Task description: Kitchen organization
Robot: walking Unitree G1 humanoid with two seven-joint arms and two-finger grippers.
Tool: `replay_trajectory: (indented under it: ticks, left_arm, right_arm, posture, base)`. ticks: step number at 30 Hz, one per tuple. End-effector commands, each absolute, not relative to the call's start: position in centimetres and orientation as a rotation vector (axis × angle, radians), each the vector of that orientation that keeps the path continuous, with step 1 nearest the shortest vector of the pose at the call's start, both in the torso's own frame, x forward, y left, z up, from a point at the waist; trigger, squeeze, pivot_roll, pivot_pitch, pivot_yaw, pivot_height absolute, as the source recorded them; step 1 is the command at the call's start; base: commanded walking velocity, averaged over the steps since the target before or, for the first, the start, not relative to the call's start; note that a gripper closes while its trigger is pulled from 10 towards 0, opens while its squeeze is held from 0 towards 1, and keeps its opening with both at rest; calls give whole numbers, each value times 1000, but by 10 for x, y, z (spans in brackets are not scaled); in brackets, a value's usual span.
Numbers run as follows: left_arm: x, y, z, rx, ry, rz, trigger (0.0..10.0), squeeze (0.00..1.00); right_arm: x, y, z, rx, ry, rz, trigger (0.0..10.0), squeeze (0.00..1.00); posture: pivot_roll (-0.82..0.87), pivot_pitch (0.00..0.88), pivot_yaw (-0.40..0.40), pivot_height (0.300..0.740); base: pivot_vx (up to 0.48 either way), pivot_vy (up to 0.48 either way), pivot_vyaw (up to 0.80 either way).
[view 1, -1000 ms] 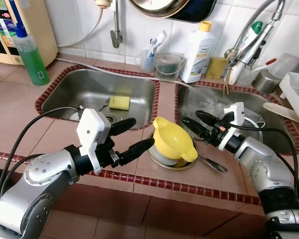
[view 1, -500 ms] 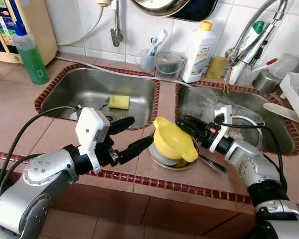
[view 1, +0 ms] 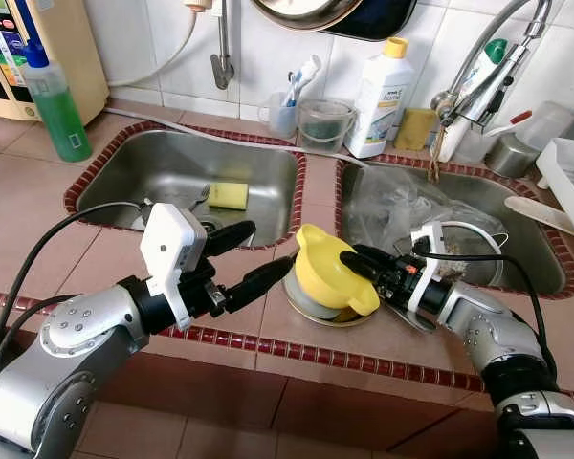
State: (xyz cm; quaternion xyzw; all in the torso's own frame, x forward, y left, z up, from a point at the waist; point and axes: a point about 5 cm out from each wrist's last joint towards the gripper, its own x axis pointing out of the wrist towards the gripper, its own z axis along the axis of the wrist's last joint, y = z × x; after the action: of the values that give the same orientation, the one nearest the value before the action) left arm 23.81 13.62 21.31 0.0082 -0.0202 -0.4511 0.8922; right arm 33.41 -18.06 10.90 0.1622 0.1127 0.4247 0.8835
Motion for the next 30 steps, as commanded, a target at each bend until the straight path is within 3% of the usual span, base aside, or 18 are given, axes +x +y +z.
replay_trajectory:
  ticks: [1, 2, 3, 5, 6, 20, 30]
  left_arm:
    - [237, 136, 217, 34, -52, -940, 10000, 0]
    - [237, 136, 218, 32, -53, -939, 10000, 0]
    - [237, 136, 218, 31, -54, -937, 10000, 0]
    - [237, 136, 218, 31, -54, -937, 10000, 0]
    - [237, 136, 218, 31, -55, -935, 10000, 0]
    - [224, 133, 215, 31, -5, -1036, 10000, 0]
    - [226, 135, 214, 35, 1, -1017, 10000, 0]
  right_arm:
    - [330, -187, 103, 331, 284, 887, 10000, 0]
    - [329, -188, 102, 336, 290, 892, 7725, 0]
    - [329, -189, 103, 335, 294, 896, 2275, 0]
    - [329, -190, 103, 334, 294, 896, 2275, 0]
    - [329, -191, 104, 338, 293, 897, 0, 0]
    - [331, -195, 107, 335, 290, 898, 0, 0]
    - [333, -192, 108, 338, 287, 907, 0, 0]
  posture:
    - [-73, 96, -83, 740]
    - [-74, 95, -84, 740]
    - [-74, 96, -84, 740]
    - [-74, 96, -84, 740]
    - [-74, 96, -84, 740]
    - [-70, 91, -85, 740]
    - [-64, 80, -85, 740]
  base:
    - [0, 0, 0]
    - [0, 0, 0]
    - [0, 0, 0]
    - [0, 0, 0]
    - [0, 0, 0]
    - [0, 0, 0]
    - [0, 0, 0]
